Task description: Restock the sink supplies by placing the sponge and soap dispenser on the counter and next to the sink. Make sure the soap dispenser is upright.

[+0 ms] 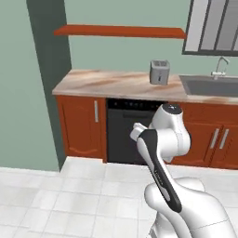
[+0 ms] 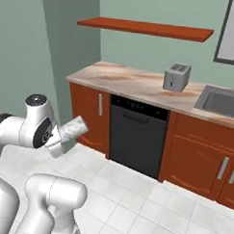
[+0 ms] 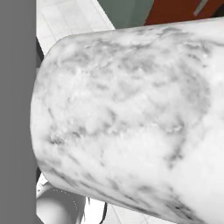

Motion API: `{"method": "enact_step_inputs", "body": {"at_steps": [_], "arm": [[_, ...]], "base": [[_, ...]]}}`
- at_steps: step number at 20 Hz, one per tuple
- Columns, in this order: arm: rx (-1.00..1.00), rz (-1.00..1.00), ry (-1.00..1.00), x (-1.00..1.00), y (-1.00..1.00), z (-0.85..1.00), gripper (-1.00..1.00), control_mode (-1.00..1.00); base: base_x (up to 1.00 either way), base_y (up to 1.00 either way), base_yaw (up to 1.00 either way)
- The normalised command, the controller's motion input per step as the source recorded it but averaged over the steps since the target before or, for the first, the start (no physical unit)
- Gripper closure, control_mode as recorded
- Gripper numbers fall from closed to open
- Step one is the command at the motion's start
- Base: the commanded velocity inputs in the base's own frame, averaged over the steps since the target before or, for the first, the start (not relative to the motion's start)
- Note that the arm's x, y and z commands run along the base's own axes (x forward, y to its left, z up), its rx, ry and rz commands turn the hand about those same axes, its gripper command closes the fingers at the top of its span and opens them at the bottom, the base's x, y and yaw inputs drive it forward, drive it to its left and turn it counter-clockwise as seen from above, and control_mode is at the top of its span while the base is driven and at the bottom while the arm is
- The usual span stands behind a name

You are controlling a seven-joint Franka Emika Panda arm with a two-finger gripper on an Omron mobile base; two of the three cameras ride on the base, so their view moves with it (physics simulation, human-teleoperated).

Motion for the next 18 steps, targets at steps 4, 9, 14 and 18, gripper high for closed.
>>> {"method": "enact_step_inputs", "body": {"at_steps": [4,9,14,18], "arm": [[0.00,0.00,0.00,0.00,0.00,0.00,1.00,1.00],[0.00,0.00,0.00,0.00,0.00,0.00,1.00,1.00],[0.00,0.00,0.00,0.00,0.00,0.00,1.00,1.00],[0.00,0.00,0.00,0.00,0.00,0.00,1.00,1.00]], "base": [[0.89,-0.12,-0.44],[1.00,-0.37,-0.10],[0.96,-0.94,0.00],[0.78,-0.87,-0.06]]}}
